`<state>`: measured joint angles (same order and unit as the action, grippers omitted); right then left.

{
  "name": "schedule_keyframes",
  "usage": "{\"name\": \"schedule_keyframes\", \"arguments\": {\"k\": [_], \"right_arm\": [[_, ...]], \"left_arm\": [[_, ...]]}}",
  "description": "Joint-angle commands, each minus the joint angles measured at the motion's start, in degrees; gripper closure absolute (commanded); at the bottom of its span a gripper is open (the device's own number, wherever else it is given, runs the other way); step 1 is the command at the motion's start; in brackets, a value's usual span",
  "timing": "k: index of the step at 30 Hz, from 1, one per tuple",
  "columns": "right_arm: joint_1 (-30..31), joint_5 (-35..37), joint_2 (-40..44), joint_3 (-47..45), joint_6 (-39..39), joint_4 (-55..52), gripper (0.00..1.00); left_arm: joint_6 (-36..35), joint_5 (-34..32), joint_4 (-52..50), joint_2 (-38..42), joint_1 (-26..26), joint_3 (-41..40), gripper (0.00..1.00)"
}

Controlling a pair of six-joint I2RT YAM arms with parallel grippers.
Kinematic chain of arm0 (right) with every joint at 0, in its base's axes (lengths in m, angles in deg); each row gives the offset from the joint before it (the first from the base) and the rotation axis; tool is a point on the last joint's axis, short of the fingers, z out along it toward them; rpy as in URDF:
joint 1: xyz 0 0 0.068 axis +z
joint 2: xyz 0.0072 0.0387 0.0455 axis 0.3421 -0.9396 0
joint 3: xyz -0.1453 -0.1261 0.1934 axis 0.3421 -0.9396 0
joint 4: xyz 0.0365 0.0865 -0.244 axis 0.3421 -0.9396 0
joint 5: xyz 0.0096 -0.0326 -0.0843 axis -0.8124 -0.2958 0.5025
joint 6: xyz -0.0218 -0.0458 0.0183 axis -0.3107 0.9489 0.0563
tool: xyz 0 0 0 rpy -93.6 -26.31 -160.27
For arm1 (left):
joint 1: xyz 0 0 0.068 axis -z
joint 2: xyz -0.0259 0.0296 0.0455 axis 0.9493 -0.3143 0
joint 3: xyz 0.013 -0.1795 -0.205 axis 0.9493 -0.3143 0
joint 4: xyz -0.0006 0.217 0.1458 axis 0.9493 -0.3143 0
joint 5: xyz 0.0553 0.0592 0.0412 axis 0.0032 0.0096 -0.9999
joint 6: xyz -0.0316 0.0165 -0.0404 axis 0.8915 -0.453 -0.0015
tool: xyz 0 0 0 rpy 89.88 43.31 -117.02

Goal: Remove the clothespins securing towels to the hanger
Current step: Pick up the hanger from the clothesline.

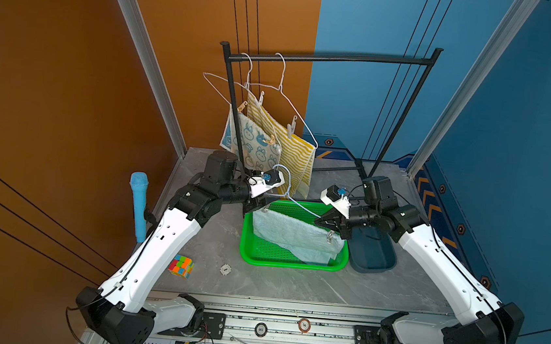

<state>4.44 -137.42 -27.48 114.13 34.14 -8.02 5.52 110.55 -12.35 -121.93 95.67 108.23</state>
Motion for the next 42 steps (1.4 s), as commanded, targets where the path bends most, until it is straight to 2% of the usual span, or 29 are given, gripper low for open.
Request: {"name": "schedule_keyframes", "arguments": {"k": [1,7,11,13,14,15,18,20,28,32,36,42], "right_arm": [[0.4,-0.9,0.6,0.5,1.6,-1.3,1.00],[0.4,-0.5,0.8,0.4,1.5,-1.3,1.00],[0.4,0.2,0.8,0.5,1.5,-1.2,1.00],[0.4,0.7,0.9,0.7,1.4,-1.2,0.91],[0.4,1.0,0.9,0.9,1.3,-1.2,0.81],[0.4,1.2,1.0,1.0,1.2,-1.2,0.75],[0.5,2.0,1.6,1.7,0.8,-1.1,0.62],[0.8,4.4,2.3,2.3,0.1,-1.1,0.49],[1.7,17.8,8.8,3.1,-0.5,-1.9,0.21],[3.2,25.7,13.6,1.7,2.4,-4.3,0.09],[5.9,36.4,18.1,-0.9,5.6,-5.8,0.00],[7.9,44.8,22.6,-3.2,8.1,-6.5,0.00]], "left_arm": [[-2.8,-0.5,-3.0,-0.6,1.3,1.2,0.55],[-3.8,-2.4,-3.0,-0.8,2.4,1.1,0.75],[-4.5,-3.4,-3.0,-0.8,2.8,0.8,0.85],[-4.8,-4.0,-3.0,-0.7,3.2,0.7,0.89],[-4.9,-4.3,-3.0,-0.6,3.3,0.6,0.90],[-5.1,-4.7,-3.0,-0.6,3.4,0.5,0.92],[-5.5,-5.9,-3.0,-0.4,4.0,0.2,0.97],[-5.6,-6.7,-3.1,-0.2,4.5,-0.1,0.99],[-3.4,-10.4,-3.1,0.4,6.1,-2.4,1.00],[0.6,-10.3,-3.0,0.9,6.2,-3.4,1.00],[4.6,-9.7,-3.0,1.3,6.2,-4.3,1.00],[9.2,-9.2,-3.1,2.3,6.2,-4.8,1.00]]}}
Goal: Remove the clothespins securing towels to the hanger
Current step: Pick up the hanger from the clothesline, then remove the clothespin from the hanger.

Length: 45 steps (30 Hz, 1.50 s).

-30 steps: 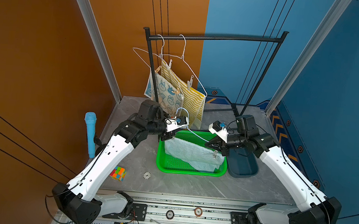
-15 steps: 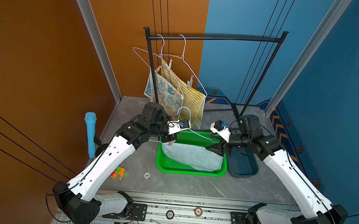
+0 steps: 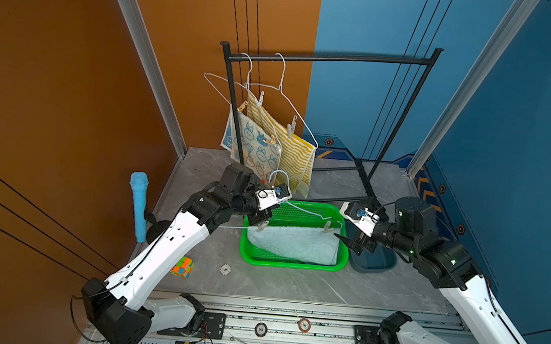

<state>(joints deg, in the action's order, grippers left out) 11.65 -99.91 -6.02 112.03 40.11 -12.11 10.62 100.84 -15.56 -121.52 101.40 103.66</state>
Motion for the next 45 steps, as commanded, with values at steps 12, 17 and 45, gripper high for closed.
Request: {"name": "schedule_keyframes", "arguments": {"k": [12,17,45], "right_arm": [[10.3,24.4,6.9,-3.7,7.1,-9.1,0.00],[14.7,27.4,8.3,-6.1,7.5,-7.7,0.00],[6.1,4.8,-6.0,-4.8,13.2,0.3,0.00]], "left_arm": [[10.3,1.8,0.2,3.1,-0.6,-1.6,1.00],[11.7,3.0,0.2,3.3,-0.7,-1.7,1.00],[10.4,5.7,0.1,3.9,-0.7,-1.9,1.00]]}}
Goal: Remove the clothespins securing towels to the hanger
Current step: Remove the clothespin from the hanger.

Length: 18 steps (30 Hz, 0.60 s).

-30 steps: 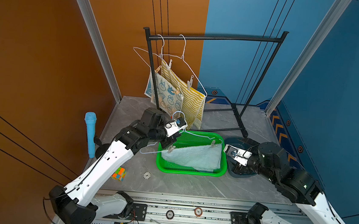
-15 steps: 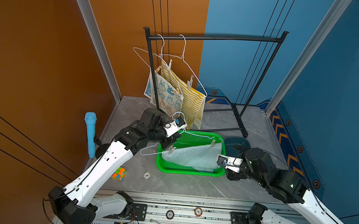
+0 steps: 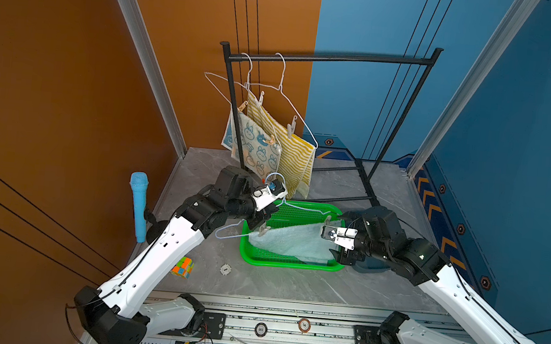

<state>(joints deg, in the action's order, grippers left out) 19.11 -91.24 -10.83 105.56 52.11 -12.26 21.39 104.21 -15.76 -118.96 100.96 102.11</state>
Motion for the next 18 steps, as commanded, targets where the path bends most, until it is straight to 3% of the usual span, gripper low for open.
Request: {"name": "schedule_keyframes", "arguments": {"k": [1,18], "right_arm": [[-1.5,-3.9,-1.7,1.8,1.4,0.4,0.00],[-2.3,-3.1,-8.2,3.1,2.9,3.3,0.00]], "left_arm": [[-0.4,2.3,0.4,1.5,-0.3,-0.3,1.00],[-0.8,2.6,0.4,1.2,0.0,-0.4,1.00]]}}
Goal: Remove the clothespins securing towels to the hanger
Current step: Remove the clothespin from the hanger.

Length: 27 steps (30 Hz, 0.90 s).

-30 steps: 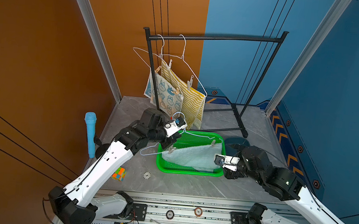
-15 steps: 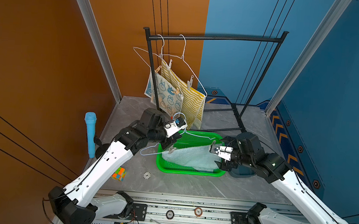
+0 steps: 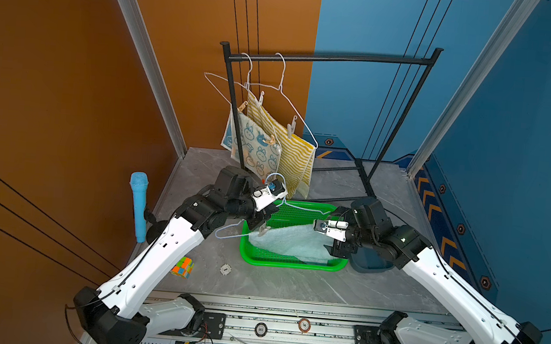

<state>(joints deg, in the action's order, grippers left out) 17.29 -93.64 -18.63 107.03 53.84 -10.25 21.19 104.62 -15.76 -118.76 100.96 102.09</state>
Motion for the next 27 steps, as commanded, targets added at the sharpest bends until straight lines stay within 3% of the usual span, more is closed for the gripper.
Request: {"name": "schedule_keyframes", "arguments": {"k": [1,16,27], "right_arm": [[-0.5,-0.5,-0.6,1.8,1.2,1.5,0.00],[-0.7,0.6,-2.8,2.0,2.3,1.0,0.00],[0.9,3.9,-3.8,2.5,3.4,-1.7,0.10]], "left_arm": [[-0.7,2.2,0.4,1.0,-0.1,-0.5,1.00],[-1.1,2.2,0.5,1.4,0.1,-0.6,1.00],[-1.3,2.2,0.5,1.6,0.2,-0.6,1.00]]}}
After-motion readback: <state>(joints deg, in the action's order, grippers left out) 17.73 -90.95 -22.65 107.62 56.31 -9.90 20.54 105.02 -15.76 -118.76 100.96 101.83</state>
